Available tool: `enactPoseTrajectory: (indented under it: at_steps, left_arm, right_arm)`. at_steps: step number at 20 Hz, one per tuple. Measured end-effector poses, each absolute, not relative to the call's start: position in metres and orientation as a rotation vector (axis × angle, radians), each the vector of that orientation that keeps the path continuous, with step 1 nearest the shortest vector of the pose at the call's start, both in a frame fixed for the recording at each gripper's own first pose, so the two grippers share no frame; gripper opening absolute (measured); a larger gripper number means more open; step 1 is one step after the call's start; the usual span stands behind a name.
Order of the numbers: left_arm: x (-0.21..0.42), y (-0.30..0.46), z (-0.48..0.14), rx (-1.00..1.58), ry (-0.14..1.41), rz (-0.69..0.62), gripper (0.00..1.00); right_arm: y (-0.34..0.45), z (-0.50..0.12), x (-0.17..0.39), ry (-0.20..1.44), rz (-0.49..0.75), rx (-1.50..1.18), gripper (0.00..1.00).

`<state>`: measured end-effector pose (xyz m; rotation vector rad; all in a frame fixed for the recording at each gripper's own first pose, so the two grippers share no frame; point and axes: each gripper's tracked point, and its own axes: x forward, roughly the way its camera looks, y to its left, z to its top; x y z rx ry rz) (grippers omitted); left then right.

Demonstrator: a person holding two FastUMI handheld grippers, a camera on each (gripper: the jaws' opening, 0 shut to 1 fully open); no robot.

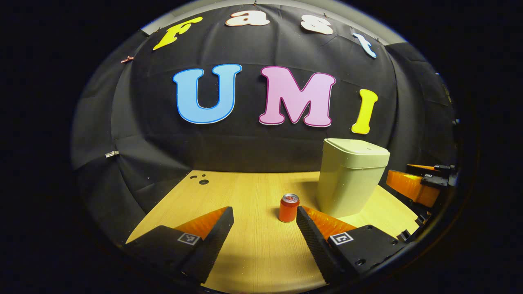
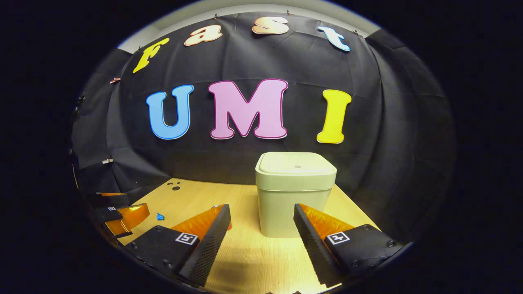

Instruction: Press the lid of the desktop garbage bin to open it, pick up the crumpled paper on the desktop and throw it into the bin, then pick up the pop can on the desktop and drop it into the bin, and finally close the garbage bin lid.

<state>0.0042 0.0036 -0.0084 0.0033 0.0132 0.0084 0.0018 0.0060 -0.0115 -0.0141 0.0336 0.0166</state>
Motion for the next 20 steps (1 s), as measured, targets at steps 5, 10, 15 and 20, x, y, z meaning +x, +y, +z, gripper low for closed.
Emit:
enactPoseTrajectory:
  at_steps: [5,10,15,20]
  left_arm:
    - [0.006,0.004,-0.007,0.002,0.014,0.013,0.99]
    - [0.007,0.000,-0.008,0.007,0.016,0.006,0.99]
    - [0.006,-0.001,-0.009,0.009,0.019,0.005,0.99]
    - [0.003,-0.005,-0.015,0.014,0.030,-0.002,0.99]
  right_arm:
    - [0.006,-0.013,0.002,0.048,0.024,-0.012,0.98]
    - [0.003,-0.016,0.002,0.055,0.016,-0.003,0.98]
    - [0.004,-0.014,-0.001,0.064,0.017,-0.007,0.98]
    - [0.005,-0.006,-0.002,0.050,0.035,-0.016,0.90]
